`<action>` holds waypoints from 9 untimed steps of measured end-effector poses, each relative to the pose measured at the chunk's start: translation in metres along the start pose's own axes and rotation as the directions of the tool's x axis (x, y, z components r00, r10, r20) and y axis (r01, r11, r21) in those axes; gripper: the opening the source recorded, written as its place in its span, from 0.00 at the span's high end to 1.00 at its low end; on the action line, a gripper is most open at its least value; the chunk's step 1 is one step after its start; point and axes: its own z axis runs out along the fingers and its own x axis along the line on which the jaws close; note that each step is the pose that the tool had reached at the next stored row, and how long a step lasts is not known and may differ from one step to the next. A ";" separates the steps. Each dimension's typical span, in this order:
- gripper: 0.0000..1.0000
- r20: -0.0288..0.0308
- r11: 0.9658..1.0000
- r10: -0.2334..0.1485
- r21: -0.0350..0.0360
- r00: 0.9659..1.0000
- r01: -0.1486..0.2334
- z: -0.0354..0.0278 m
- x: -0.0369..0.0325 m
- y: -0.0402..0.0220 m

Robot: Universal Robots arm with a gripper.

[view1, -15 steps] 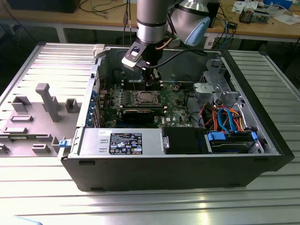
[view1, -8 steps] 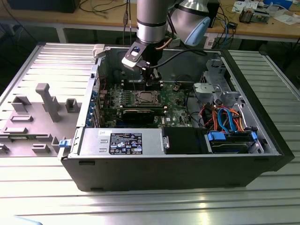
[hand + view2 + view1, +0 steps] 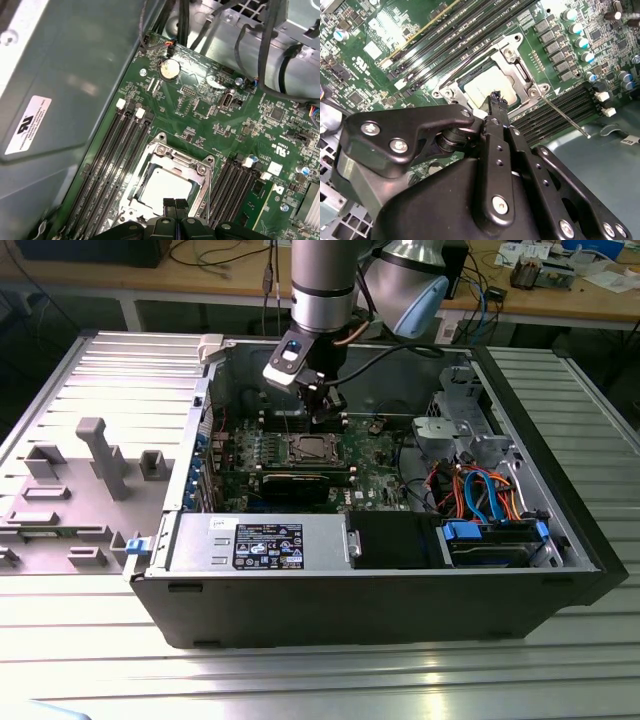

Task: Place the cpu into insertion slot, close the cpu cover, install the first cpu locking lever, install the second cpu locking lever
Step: 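Install the first cpu locking lever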

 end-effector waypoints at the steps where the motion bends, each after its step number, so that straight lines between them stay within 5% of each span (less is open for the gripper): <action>1: 0.89 0.000 1.000 0.000 0.000 1.000 0.000 -0.0002 0.0001 -0.0003; 9: 0.89 0.000 1.000 -0.001 0.000 1.000 0.001 -0.0026 0.0000 -0.0003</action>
